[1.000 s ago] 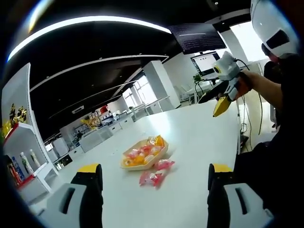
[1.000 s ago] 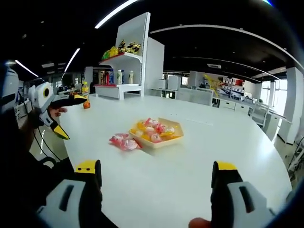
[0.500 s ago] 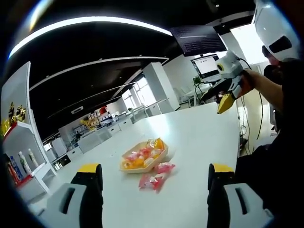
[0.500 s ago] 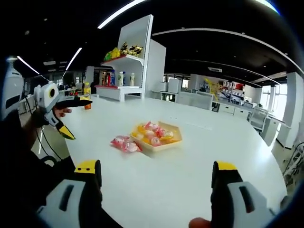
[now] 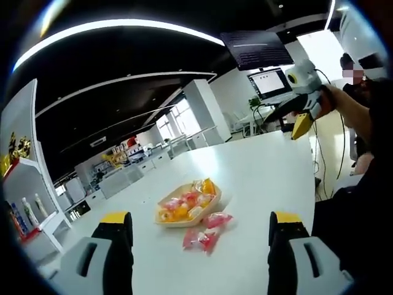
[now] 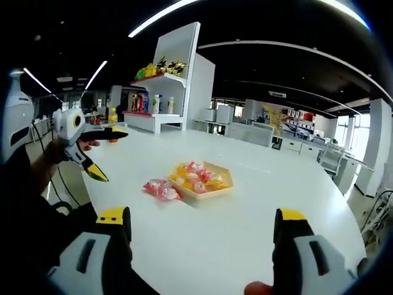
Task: Pick up the marshmallows scattered on the table and place them into the bowl on the table
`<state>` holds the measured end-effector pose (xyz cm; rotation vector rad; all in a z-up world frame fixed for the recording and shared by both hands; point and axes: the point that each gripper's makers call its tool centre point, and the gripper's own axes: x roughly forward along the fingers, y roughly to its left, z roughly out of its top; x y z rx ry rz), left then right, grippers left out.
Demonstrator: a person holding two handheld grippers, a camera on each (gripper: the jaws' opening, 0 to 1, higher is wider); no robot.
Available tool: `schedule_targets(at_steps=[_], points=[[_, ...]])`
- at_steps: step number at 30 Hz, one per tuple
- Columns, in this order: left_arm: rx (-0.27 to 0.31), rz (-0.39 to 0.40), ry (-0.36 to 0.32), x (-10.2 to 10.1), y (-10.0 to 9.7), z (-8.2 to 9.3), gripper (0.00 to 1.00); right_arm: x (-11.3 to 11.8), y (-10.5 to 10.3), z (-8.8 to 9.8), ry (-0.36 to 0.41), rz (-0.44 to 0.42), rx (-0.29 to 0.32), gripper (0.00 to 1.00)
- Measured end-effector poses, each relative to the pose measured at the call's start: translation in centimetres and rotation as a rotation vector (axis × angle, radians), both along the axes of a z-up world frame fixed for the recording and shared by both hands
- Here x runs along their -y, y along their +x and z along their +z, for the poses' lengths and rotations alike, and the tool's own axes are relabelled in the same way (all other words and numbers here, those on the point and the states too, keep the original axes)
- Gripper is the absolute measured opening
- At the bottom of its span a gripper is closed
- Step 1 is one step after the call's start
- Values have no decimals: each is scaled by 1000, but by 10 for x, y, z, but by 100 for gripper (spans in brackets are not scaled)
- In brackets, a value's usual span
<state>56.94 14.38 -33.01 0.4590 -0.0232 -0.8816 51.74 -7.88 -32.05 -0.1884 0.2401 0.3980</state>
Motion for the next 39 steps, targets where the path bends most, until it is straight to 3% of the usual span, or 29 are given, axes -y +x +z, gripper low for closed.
schedule_targets(at_steps=[10,17,28,34,39], points=[[-24,38,-38,0,27,-8,91,6,0,0,-8,-18,1,93],[-33,63,-116,1,49,-11,91,8,0,0,-9,-25,-1,93],[-80,51,-166,12,73,-31,91,11,0,-2,-14,-35,-8,92],[-68,80,-139,14,90,-48,91,11,-1,1,-10,-33,-4,92],[-141,82,-159,17,93,-65,88,12,-1,2,-14,-38,-2,92]])
